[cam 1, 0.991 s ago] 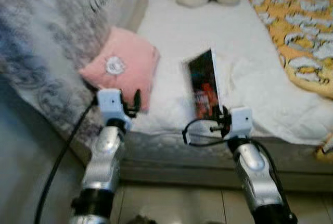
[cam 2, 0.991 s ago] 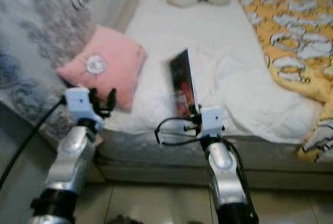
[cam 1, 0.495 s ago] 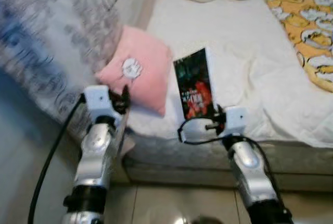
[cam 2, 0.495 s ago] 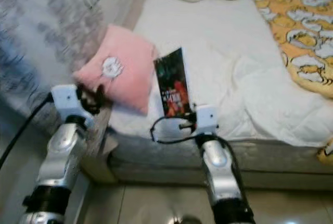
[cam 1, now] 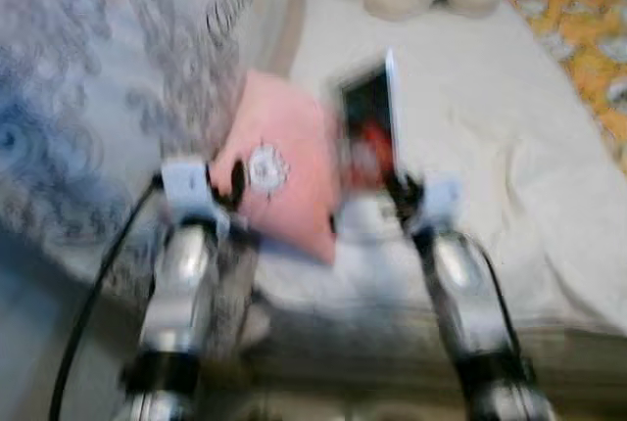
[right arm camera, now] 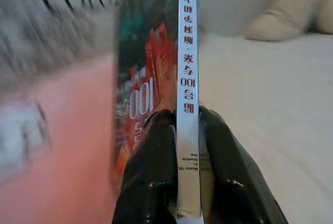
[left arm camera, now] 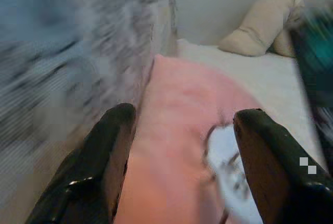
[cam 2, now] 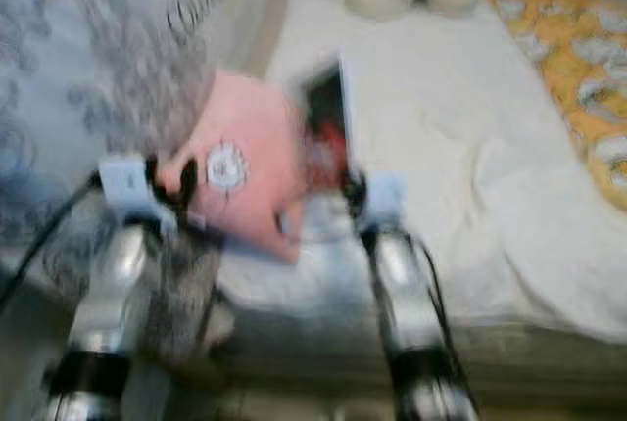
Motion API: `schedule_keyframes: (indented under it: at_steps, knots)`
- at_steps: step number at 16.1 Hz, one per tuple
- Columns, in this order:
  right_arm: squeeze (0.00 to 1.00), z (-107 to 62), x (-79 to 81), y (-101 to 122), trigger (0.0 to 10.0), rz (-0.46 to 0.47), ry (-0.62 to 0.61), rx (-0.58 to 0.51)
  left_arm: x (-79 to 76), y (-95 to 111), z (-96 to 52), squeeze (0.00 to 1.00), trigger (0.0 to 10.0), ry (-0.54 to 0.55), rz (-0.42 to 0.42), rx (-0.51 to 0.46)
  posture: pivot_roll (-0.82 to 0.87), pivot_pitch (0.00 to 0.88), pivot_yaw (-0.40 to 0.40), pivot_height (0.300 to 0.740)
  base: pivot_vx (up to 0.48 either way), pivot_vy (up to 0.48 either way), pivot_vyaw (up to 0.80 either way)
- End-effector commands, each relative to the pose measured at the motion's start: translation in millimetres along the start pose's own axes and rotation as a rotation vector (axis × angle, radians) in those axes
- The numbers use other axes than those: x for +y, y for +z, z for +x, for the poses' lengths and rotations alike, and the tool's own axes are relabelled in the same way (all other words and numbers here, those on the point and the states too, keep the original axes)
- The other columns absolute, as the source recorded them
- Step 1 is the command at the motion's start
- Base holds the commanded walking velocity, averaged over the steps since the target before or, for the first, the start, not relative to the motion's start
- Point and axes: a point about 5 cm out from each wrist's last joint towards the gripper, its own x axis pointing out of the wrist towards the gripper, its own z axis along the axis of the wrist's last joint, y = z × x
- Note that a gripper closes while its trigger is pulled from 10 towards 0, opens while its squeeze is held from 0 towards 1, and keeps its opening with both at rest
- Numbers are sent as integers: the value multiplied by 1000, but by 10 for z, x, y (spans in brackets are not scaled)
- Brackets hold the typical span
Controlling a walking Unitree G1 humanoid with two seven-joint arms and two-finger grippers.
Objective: Clean up the room
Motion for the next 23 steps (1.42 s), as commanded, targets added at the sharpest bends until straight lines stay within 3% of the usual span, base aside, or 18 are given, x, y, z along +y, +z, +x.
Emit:
schedule_keyframes:
  at_steps: [1, 2, 4, 7, 9, 10, 11, 13, 17, 19, 21, 23]
  knots:
    - [0, 77, -179, 217, 0, 159, -72, -63, -166, 120, 38, 0, 10000, -69, 19, -50, -96, 0, 48, 740, 0, 0, 0]
    - [0, 125, -214, 235, 0, 266, -90, -51, -220, 179, 43, 0, 10000, -102, 30, -72, -92, 0, 49, 740, 0, 0, 0]
    - [0, 77, -387, -34, 0, 565, -103, 98, -351, 427, 47, 0, 10000, -180, -6, -151, -67, 0, 52, 740, 0, 0, 0]
    - [0, -91, -486, -419, 0, 740, -90, 244, -398, 568, 34, 0, 10000, -210, -25, -183, -34, 0, 76, 740, 0, 0, 0]
    - [0, -204, -441, -674, 0, 705, -93, 362, -347, 601, 3, 0, 10000, -223, -5, -179, -8, 0, 91, 740, 0, 0, 0]
    - [0, -166, -400, -648, 0, 695, -66, 358, -333, 613, -5, 0, 10000, -224, -2, -177, -3, 0, 93, 740, 0, 0, 0]
    - [0, 4, -267, -477, 0, 656, 43, 317, -336, 641, -19, 0, 10000, -232, -2, -171, 1, 0, 97, 740, 0, 0, 0]
    - [0, 119, -222, -357, 0, 627, 114, 297, -423, 647, -38, 0, 10000, -272, -18, -159, -3, 0, 98, 740, 0, 0, 0]
    - [0, 110, -434, -325, 0, 563, 76, 304, -492, 606, -72, 0, 10000, -301, -40, -123, -9, 0, 99, 740, 0, 0, 0]
    - [0, 46, -505, -417, 0, 558, 44, 348, -512, 605, -76, 0, 10000, -316, -60, -113, -8, 5, 101, 740, 0, 0, 0]
    - [0, -104, -627, -600, 0, 557, -54, 421, -643, 589, -114, 0, 10000, -452, -144, -76, 4, 17, 108, 740, 0, 0, 0]
    - [0, -232, -713, -718, 0, 536, -127, 479, -688, 590, -145, 0, 10000, -521, -150, -58, 27, 27, 108, 740, 0, 0, 0]
